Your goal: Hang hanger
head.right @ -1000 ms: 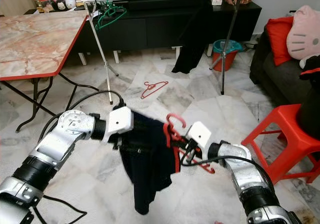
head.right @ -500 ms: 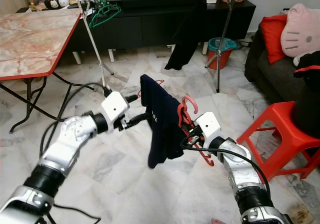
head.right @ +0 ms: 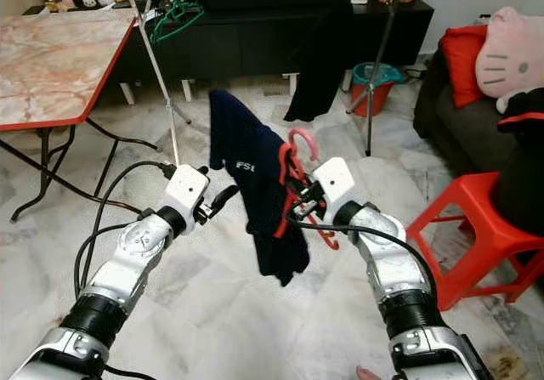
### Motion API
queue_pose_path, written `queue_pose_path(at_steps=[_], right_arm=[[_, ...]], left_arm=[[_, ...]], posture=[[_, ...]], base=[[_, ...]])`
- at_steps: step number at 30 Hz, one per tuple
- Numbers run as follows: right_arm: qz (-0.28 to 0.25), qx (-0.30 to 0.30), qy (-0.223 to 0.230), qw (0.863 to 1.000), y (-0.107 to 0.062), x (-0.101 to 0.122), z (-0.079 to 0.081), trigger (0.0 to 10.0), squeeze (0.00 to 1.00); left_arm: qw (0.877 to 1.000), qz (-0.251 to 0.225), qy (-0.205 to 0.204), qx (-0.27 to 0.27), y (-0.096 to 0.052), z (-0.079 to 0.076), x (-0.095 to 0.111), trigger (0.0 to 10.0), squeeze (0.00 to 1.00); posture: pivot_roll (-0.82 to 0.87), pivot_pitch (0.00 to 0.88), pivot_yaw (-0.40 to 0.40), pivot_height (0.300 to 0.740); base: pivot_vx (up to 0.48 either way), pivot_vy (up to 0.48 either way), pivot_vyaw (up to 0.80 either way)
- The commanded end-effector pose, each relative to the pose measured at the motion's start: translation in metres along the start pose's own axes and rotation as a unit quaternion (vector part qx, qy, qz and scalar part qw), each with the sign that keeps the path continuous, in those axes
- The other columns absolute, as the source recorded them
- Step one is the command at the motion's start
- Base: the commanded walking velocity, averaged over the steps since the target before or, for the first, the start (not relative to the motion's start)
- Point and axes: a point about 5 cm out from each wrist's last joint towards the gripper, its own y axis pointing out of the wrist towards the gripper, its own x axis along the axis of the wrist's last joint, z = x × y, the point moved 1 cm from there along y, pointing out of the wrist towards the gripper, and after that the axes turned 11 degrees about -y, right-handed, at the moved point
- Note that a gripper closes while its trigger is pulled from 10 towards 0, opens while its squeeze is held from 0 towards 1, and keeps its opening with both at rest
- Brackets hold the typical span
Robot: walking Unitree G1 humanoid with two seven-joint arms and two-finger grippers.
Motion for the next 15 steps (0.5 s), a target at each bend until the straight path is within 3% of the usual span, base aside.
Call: queue_pose_path(at_steps=[1,15], right_arm=[[-0.042,0.006,-0.006,0.999,0.003,0.020,-0.001,0.0,0.00],[-0.052,0.034,-0.005,0.998,0.006,0.033,0.005,0.0,0.00]], left_arm=[[1.000,0.001,-0.001,0.016,-0.001,0.001,-0.004,10.0,0.00],[1.000,-0.005,0.008,0.014,0.003,-0.015,-0.004,10.0,0.00]], posture=[[-0.18,0.000,-0.007,0.740],[-0.17,0.000,-0.025,0.740]], base=[[0.000,0.000,0.00],[0.000,0.000,0.00]])
